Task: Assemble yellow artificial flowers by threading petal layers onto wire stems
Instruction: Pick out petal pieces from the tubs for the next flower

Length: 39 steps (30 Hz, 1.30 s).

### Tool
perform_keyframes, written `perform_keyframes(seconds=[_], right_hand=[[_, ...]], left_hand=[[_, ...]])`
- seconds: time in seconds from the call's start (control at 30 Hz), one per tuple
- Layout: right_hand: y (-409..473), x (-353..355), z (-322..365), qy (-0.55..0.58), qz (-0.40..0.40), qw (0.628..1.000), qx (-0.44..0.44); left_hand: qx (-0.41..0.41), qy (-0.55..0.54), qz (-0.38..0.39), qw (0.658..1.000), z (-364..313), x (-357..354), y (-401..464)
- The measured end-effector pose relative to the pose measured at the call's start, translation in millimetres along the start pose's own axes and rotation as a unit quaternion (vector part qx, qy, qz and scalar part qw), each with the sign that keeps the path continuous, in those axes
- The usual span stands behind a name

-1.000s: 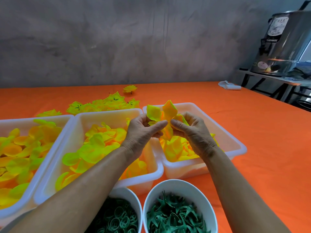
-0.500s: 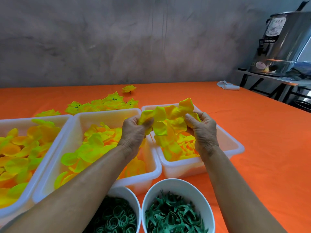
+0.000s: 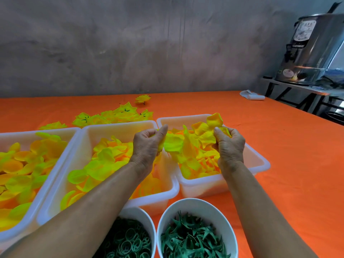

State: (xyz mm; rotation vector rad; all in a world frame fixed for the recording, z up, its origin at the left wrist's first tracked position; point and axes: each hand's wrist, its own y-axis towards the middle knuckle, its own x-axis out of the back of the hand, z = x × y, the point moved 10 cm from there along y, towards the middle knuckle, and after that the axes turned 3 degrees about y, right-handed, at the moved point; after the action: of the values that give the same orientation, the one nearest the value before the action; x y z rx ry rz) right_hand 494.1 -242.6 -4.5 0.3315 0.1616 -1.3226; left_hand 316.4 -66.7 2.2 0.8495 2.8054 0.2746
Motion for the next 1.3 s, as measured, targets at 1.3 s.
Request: perform_keyframes(seconds=[1.3], right_hand=[[7, 10, -8, -0.262, -0.056, 0.963, -0.003]], left_hand=[[-0.010, -0.038, -0.025, 0.999, -1, 6, 3]])
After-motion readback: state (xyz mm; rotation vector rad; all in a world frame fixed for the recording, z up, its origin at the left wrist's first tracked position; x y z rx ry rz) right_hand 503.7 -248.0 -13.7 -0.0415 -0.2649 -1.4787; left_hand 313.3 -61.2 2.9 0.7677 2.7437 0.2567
